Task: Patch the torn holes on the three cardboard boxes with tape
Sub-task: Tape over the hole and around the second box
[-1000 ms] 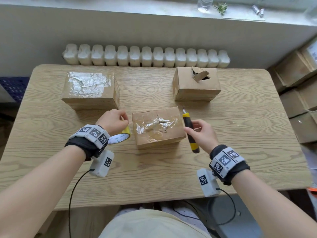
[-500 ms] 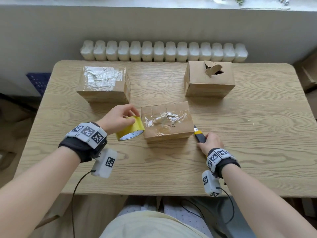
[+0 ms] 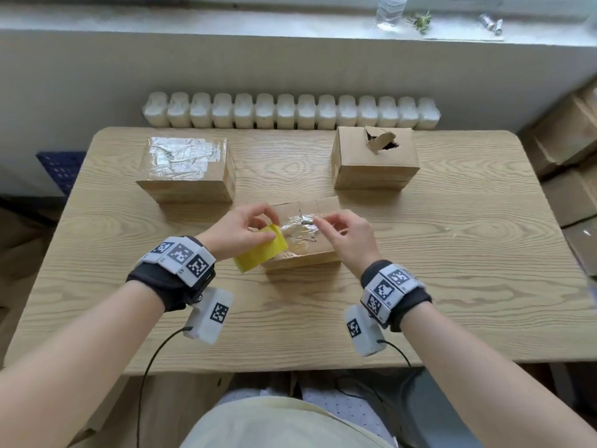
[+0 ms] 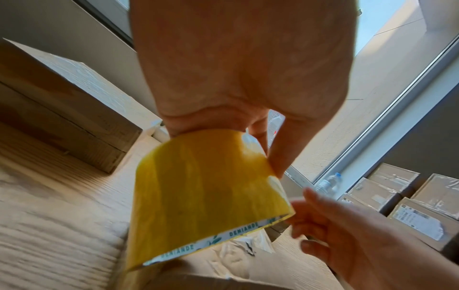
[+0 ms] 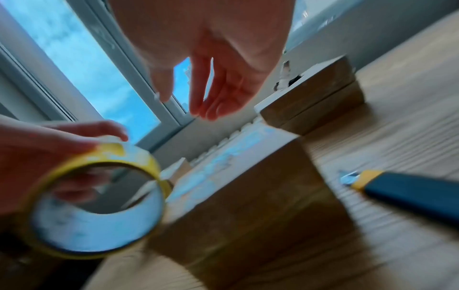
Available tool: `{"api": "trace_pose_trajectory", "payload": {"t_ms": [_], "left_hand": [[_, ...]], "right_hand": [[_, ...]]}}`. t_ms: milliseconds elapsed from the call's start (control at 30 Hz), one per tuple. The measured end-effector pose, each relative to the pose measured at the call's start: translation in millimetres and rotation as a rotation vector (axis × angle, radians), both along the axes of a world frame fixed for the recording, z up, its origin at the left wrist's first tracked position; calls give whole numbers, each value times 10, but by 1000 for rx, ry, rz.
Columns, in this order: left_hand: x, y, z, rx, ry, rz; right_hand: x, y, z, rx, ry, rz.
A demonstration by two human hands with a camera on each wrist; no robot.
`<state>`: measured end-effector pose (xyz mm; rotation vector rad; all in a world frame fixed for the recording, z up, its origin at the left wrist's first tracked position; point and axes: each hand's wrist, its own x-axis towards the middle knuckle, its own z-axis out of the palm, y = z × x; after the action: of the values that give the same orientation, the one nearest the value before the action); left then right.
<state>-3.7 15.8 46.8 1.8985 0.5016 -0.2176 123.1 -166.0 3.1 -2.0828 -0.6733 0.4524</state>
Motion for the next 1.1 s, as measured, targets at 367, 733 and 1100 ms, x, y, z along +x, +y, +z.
{"api": "trace_pose_trajectory", "payload": {"t_ms": [367,733,1100], "left_hand": [[101,-211,-63,-36,-103,-48],[73,-104,-117,118,7,-68],[-100,213,-187,402,127,-16]], "right_hand": [[-319,158,111,225,393,-129],[-213,84,107,190,426,-204],[115,-134,134,203,478,-285]]}}
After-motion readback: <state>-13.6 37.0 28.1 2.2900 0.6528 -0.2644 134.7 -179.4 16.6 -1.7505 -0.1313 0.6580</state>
